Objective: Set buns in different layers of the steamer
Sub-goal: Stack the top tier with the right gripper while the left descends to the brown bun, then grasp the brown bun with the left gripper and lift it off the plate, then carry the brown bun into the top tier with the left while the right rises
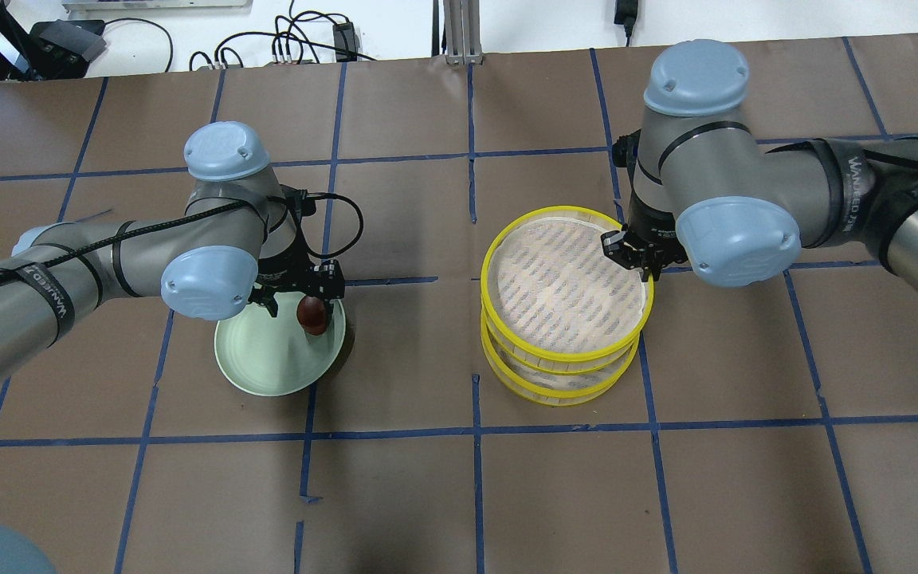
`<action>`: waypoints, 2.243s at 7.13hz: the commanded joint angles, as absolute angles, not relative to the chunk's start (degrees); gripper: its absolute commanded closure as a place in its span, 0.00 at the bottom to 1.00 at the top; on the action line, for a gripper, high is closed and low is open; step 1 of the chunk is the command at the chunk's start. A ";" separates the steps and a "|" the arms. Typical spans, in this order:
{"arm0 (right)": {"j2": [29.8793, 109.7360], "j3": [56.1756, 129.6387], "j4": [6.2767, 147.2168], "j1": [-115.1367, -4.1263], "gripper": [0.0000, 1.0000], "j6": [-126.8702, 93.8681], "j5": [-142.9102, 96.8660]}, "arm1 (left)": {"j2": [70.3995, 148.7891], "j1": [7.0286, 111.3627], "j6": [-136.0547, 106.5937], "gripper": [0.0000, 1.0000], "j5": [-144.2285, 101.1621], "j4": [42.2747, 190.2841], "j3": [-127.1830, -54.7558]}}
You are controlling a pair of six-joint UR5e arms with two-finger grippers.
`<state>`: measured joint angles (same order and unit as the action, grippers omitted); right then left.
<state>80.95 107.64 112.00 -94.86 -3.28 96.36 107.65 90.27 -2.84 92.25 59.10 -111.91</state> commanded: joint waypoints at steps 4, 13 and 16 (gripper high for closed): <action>80.60 109.16 111.89 -95.54 0.91 -3.25 98.61 | 106.80 90.52 -4.31 1.00 92.20 58.71 -111.71; 80.42 109.69 112.32 -97.21 0.10 -3.60 98.61 | 100.72 98.52 -24.86 0.99 81.48 69.17 -97.82; 81.99 104.63 108.23 -94.06 0.00 -1.85 97.57 | 100.81 100.36 -27.75 0.99 79.03 67.86 -97.82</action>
<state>81.04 107.75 110.84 -95.75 -2.31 98.30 100.74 99.15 -25.86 80.44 68.84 -97.85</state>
